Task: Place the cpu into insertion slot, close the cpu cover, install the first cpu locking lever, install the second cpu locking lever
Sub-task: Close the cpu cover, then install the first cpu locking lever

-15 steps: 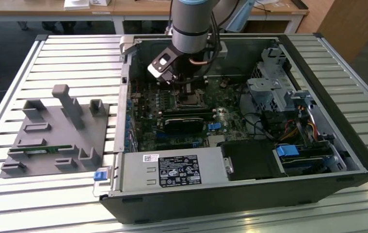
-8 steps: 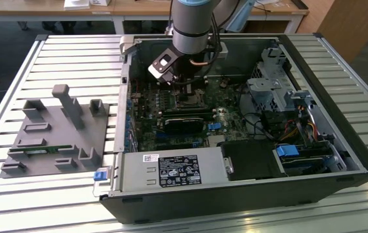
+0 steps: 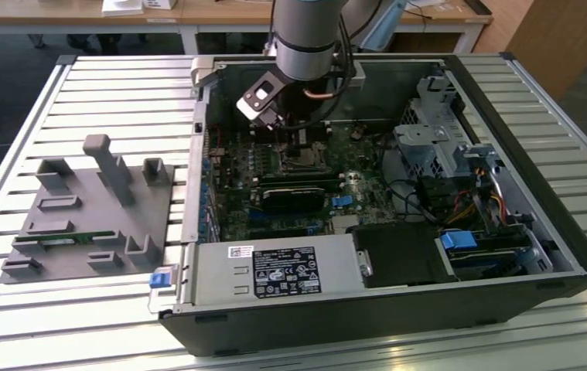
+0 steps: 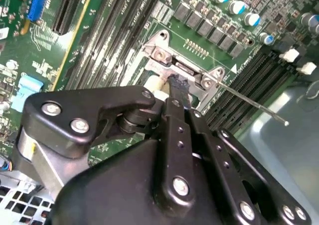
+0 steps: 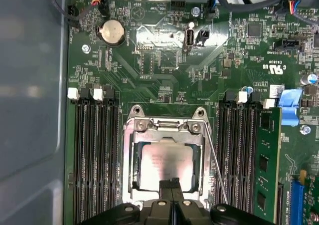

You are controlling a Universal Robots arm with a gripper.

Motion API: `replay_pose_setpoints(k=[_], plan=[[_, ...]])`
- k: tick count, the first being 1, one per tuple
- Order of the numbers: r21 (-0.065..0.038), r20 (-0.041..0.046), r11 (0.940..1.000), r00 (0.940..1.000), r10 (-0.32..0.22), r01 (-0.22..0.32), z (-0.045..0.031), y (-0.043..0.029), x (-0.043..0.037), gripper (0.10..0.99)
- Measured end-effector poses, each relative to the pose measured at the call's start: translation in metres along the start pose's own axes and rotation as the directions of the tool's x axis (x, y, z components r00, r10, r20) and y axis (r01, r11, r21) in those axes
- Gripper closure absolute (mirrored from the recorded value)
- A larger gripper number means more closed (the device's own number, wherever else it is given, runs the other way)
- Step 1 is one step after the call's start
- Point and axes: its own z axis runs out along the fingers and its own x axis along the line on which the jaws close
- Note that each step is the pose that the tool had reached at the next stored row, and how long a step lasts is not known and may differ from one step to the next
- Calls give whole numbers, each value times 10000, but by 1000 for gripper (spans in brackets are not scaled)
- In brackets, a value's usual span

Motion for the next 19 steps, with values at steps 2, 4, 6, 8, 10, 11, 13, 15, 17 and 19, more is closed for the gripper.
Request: replay_pose_setpoints(k=[2,4,6,8,10,11,13,15,17,19], plan=[[0,0,10000,10000,2,-2,-1,12,0,980],[2,2,10000,10000,2,-2,-2,34,-1,980],[1,1,10000,10000,2,-2,-2,56,-1,980],[1,1,10000,10000,2,-2,-2,85,-1,980],[1,1,10000,10000,2,-2,-3,115,-2,980],[2,1,10000,10000,2,-2,-3,126,-2,980],[2,1,10000,10000,2,-2,-4,146,-2,980],[3,2,10000,10000,2,-2,-4,168,-2,980],[3,1,10000,10000,1,-1,-4,184,-3,980],[3,1,10000,10000,2,-2,-5,185,-3,980]])
